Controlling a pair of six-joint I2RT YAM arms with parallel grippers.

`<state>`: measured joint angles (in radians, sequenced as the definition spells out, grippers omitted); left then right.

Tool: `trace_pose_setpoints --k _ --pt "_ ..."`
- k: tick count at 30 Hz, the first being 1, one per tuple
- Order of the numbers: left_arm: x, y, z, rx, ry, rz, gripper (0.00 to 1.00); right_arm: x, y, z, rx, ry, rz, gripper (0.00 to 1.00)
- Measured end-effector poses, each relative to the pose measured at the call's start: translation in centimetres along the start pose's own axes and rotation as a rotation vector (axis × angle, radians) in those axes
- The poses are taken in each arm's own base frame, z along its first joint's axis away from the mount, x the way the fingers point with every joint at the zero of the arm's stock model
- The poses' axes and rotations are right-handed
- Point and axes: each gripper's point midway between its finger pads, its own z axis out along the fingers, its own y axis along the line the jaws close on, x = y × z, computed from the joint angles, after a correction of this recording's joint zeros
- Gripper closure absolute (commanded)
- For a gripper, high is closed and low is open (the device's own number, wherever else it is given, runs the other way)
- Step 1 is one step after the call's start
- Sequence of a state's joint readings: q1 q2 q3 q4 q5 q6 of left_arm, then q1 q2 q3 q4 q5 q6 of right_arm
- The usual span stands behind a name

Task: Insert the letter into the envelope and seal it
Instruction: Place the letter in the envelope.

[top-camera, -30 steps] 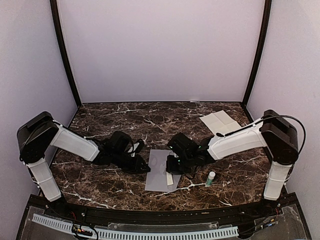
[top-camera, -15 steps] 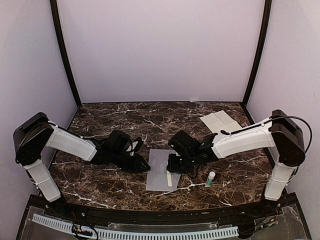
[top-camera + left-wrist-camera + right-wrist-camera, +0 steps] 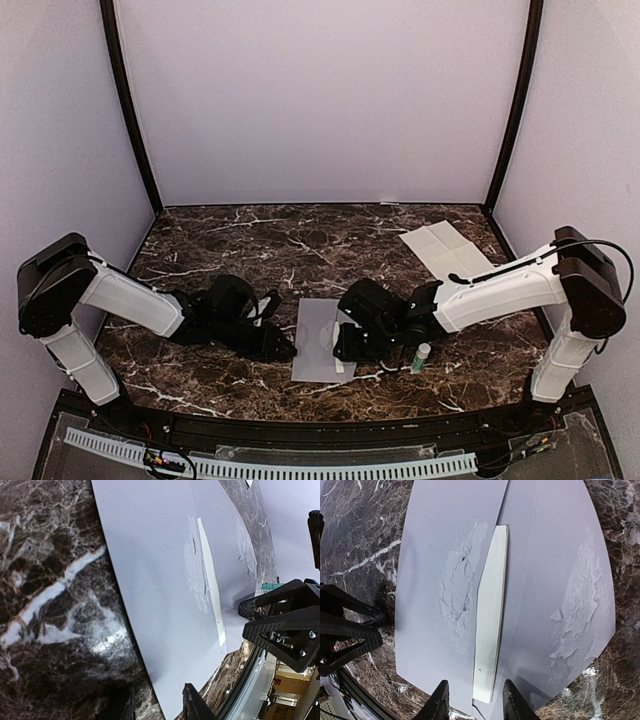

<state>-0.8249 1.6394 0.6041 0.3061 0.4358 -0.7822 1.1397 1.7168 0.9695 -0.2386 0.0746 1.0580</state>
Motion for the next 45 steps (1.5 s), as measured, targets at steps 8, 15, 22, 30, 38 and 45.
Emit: trace_pose_setpoints --k 8,15,22,30,38,45 --pt "0.7 -0.2 0.0 0.008 0.006 -0.003 0.68 0.1 0.0 0.5 0.000 0.003 0.020 0.68" --pt "0.9 -0.3 0.0 0.010 0.009 -0.001 0.69 0.6 -0.4 1.4 0.011 0.019 0.026 0.69" --pt "1.2 -0.4 0.0 0.012 0.014 0.000 0.72 0.6 -0.3 1.5 -0.001 0.019 0.035 0.70" --pt "1.4 -0.6 0.1 0.030 0.015 -0.008 0.72 0.8 -0.1 1.7 -0.010 0.027 0.037 0.73" --pt "1.3 -1.2 0.3 0.054 0.013 -0.004 0.74 0.8 0.0 1.8 -0.018 0.027 0.038 0.74" --pt "1.5 -1.0 0.6 0.055 0.023 -0.013 0.75 0.7 0.3 2.0 -0.025 0.026 0.038 0.75"
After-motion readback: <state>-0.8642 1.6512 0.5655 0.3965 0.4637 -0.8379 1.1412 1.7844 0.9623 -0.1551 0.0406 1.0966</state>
